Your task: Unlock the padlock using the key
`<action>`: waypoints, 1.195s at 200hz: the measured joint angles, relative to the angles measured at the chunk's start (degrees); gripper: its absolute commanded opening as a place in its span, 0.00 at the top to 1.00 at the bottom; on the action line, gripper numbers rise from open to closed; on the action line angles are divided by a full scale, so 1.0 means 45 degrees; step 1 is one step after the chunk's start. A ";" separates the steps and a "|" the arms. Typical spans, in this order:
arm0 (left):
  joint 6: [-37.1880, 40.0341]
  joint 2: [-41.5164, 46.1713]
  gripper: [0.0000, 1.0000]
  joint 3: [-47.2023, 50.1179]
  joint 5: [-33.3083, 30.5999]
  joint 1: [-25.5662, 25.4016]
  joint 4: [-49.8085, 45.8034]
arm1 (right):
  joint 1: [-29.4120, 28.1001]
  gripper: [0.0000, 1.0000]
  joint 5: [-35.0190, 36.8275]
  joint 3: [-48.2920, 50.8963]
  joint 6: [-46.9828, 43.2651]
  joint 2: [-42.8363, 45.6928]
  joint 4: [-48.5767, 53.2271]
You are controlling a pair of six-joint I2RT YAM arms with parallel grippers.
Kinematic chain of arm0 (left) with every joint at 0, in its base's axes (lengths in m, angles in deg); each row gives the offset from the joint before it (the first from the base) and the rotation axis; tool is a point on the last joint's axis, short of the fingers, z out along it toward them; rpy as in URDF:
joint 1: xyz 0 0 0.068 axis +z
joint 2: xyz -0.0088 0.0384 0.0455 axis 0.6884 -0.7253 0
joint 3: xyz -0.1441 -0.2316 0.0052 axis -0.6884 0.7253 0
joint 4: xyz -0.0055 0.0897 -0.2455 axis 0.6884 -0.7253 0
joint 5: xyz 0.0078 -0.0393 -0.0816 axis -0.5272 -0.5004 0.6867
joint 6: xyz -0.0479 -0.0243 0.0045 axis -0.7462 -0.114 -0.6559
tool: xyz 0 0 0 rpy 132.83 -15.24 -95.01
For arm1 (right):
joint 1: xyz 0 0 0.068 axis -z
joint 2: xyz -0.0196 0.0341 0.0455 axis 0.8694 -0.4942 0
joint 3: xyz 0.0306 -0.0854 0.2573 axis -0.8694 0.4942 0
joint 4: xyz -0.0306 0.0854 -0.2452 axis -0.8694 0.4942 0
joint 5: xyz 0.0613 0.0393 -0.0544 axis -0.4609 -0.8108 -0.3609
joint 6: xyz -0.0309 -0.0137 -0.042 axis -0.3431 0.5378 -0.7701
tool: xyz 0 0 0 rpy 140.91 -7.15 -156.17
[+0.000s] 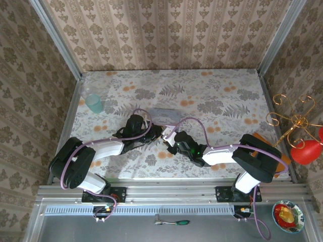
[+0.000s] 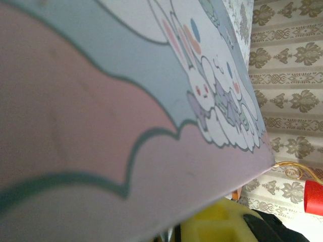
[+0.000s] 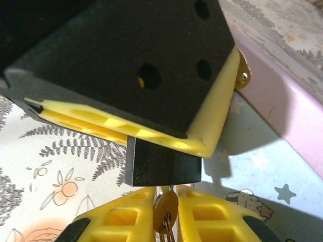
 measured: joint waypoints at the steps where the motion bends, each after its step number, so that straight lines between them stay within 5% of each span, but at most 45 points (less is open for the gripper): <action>1: 0.0000 0.0000 1.00 0.0000 0.0000 0.0000 0.0005 | 0.0010 0.87 -0.0015 0.0000 0.0034 0.0005 0.0000; 38: 0.0335 -0.0199 1.00 -0.0015 0.0097 -0.0015 0.0019 | 0.0714 0.96 -0.2623 0.0573 0.3303 -0.0287 -0.1370; 75: 0.0568 -0.0476 0.99 -0.0015 0.0015 0.0053 -0.0466 | 0.0777 0.98 -0.3245 0.0855 0.5489 -0.1263 -0.2764; 162: 0.2686 -0.0311 0.62 -0.0573 0.0306 0.0782 -0.2220 | 0.0602 1.00 -0.2856 0.0384 0.6513 -0.1064 -0.0962; 193: 0.3240 -0.0029 0.56 -0.0578 0.0282 0.1404 -0.2555 | 0.0612 1.00 -0.2803 0.0393 0.7096 -0.1472 -0.0636; 239: 0.4376 0.0413 0.53 -0.1044 -0.0049 0.2234 -0.4051 | 0.0641 0.86 -0.2817 0.0369 0.7339 -0.1705 -0.0651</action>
